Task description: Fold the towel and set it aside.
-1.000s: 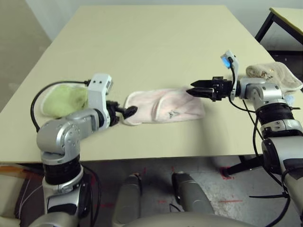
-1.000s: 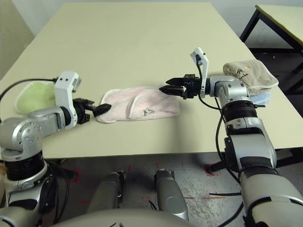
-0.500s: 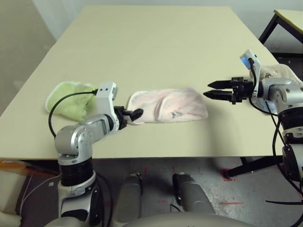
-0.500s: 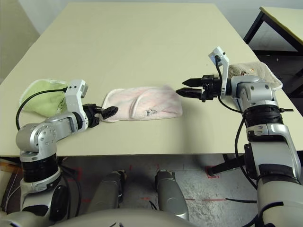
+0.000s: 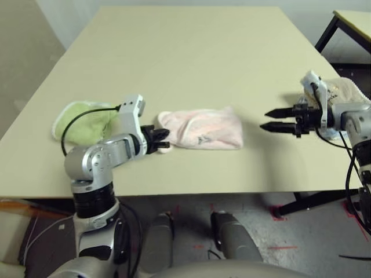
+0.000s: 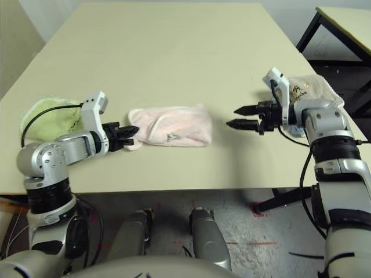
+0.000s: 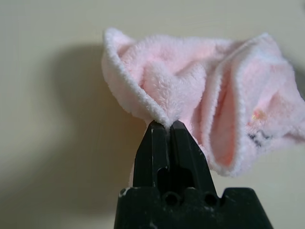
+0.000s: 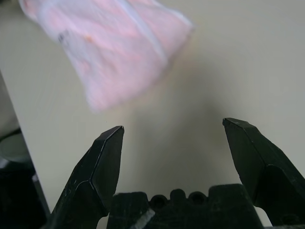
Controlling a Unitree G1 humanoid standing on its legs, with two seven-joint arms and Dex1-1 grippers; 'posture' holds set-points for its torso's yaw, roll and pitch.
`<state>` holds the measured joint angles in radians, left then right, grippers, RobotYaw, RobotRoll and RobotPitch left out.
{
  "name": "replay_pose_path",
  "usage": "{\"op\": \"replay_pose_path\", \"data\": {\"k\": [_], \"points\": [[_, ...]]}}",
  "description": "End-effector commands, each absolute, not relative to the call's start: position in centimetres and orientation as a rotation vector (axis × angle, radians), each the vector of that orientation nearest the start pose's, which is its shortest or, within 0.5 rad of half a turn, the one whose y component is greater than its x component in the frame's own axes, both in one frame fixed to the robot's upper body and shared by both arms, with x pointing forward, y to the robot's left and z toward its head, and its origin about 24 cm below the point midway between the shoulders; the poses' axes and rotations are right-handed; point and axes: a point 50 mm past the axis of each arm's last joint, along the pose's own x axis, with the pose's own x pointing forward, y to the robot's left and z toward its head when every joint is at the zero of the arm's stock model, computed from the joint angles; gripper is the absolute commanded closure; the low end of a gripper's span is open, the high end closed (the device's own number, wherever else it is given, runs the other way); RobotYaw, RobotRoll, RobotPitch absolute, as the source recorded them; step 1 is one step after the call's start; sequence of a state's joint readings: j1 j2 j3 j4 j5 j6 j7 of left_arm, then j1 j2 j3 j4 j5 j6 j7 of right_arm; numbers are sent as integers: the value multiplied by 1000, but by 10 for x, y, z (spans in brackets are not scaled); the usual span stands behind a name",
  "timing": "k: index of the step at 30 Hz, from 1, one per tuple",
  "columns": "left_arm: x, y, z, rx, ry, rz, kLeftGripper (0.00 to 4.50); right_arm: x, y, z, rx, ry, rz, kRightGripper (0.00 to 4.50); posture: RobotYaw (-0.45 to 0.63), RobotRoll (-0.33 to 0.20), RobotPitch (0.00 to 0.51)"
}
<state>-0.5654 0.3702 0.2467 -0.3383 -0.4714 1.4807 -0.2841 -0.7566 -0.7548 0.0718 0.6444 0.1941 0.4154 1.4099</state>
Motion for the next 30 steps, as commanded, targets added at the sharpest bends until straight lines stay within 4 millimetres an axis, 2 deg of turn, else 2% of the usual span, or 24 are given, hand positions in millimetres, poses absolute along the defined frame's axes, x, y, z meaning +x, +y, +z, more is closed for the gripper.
{"op": "replay_pose_path", "data": {"k": [1,8,17,21,22,26,30], "points": [[290,164,182,34,491,-542,4455,330,-264,144,-193,524,1055,0,129,0,109],[295,127,195,405,472,-749,4455,332,-258,141,-190,517,1071,0,126,0,105],[319,86,190,766,420,-838,4455,330,-250,135,-181,514,1088,0,115,0,101],[325,58,182,883,398,-896,4455,329,-246,132,-173,515,1098,0,110,0,102],[324,51,181,890,392,-919,3983,329,-245,131,-172,515,1099,0,108,0,102],[308,20,177,892,378,-1066,2627,328,-242,129,-168,516,1097,0,105,0,105],[288,7,171,880,396,-1175,1129,329,-240,126,-166,517,1096,0,105,0,108]]}}
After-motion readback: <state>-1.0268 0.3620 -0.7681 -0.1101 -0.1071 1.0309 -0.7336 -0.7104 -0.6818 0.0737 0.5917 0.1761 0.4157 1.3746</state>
